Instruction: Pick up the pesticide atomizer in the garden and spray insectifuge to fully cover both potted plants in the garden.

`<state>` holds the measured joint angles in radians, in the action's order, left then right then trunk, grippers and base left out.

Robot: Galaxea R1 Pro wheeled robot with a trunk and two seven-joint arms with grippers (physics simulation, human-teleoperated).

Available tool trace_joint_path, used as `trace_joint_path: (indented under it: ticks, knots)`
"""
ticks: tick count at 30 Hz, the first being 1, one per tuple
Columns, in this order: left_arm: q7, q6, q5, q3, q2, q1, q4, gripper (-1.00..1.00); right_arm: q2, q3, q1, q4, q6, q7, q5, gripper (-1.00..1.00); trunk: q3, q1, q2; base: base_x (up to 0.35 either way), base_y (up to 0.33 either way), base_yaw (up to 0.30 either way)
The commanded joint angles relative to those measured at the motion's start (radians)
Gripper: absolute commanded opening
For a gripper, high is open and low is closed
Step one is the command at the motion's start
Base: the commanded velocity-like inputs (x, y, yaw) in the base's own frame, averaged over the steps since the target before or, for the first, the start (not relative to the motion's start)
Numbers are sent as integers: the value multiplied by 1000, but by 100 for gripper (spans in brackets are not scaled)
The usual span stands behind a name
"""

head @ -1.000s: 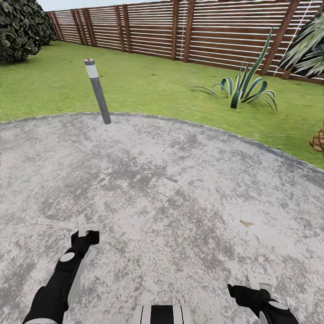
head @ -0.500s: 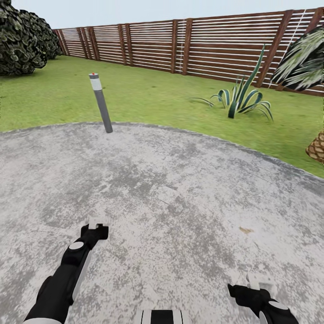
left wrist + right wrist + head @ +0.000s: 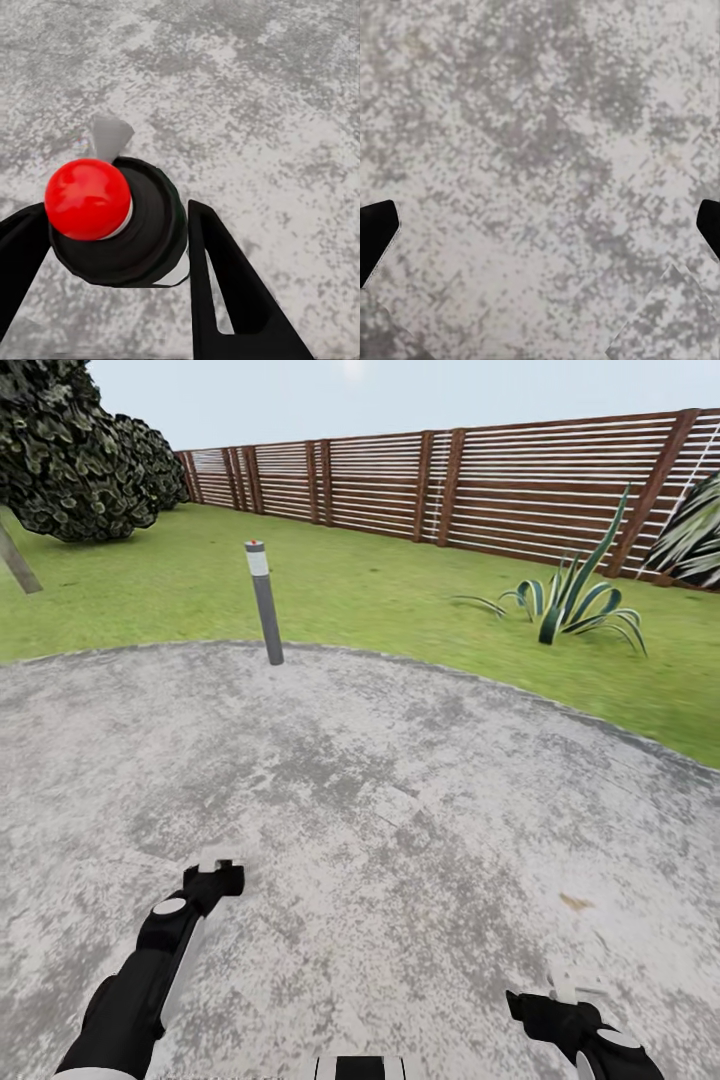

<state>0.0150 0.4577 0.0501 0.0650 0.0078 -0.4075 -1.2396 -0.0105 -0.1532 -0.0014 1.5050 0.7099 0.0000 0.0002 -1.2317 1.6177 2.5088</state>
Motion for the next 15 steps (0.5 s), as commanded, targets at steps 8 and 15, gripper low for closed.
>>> trace_joint_path:
  ticks: [8, 15]
  knots:
    - [2, 28, 2, -2, 0, -1, -1, -100, 0, 0, 0, 1, 5, -1, 0, 100, 6, 0, 0, 0, 0, 221]
    - [2, 29, 2, -2, 0, -1, -2, -100, 0, 0, 0, 1, 5, -2, 0, 100, 1, 1, 1, 0, 0, 204]
